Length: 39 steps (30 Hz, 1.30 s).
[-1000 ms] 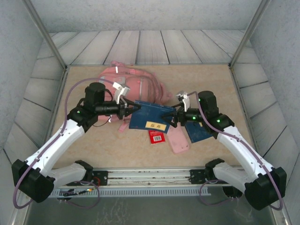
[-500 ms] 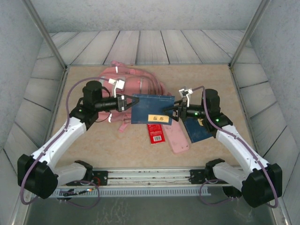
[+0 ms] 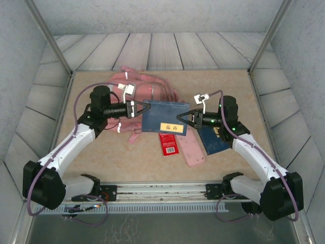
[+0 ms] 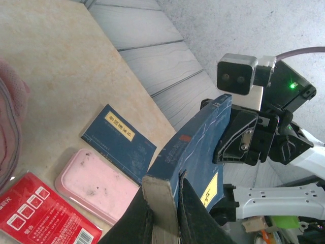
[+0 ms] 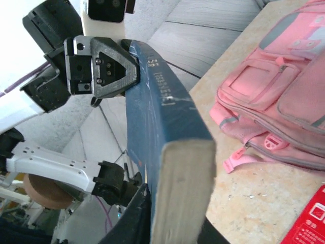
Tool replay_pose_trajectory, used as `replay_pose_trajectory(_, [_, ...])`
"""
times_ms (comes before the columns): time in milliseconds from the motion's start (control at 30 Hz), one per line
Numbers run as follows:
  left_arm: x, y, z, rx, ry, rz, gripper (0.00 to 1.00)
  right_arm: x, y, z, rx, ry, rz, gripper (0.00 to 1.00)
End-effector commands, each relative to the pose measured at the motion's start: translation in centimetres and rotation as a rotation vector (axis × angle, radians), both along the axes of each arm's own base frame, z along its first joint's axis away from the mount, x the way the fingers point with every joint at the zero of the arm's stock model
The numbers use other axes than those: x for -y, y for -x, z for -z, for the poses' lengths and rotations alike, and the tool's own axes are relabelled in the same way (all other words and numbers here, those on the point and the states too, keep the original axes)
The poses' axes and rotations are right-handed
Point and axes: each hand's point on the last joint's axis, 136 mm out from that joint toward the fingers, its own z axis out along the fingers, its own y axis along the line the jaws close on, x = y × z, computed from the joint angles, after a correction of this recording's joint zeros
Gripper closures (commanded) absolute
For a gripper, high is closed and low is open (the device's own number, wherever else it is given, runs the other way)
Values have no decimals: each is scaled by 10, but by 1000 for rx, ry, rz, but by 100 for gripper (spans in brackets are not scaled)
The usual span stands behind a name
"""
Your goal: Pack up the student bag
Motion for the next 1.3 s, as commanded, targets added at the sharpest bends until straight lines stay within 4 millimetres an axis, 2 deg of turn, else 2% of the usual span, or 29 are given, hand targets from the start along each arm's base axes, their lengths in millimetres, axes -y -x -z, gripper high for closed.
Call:
replay_pose_trajectory(0, [-5, -13, 15, 16, -59, -58, 98, 1, 0, -8, 25, 3, 1, 93])
replay_pose_trajectory(167, [-11, -22, 36, 19, -142, -114, 74, 16, -11, -11, 21, 29, 92, 99])
replay_pose_trajectory(267, [-19, -33, 52, 43, -216, -185, 56, 38, -26, -11, 16, 105, 224, 100])
replay_pose_trajectory(300, [-22, -38, 58, 46, -245, -216, 54, 48, -32, -9, 14, 156, 289, 100])
replay_pose_trajectory(400, [-30, -57, 79, 31, -337, -307, 53, 89, -48, -3, 9, 365, 530, 100])
replay_pose_trajectory(467, [-29, -69, 94, 6, -397, -336, 55, 114, -52, -1, 7, 478, 645, 100])
replay_pose_trajectory(633, [2, -91, 116, -4, -472, -299, 61, 145, -48, -1, 10, 621, 760, 100])
replay_pose_trajectory(800, [48, -112, 128, 11, -509, -248, 61, 162, -44, 1, -2, 687, 830, 100])
replay_pose_trajectory(967, [87, -133, 142, 3, -529, -226, 61, 167, -37, 8, -11, 718, 839, 100])
replay_pose_trajectory(1133, [110, -147, 166, -20, -562, -212, 61, 166, -32, 15, -24, 704, 831, 100])
replay_pose_trajectory(1267, [119, -151, 189, -30, -604, -201, 62, 165, -30, 18, -28, 695, 828, 100])
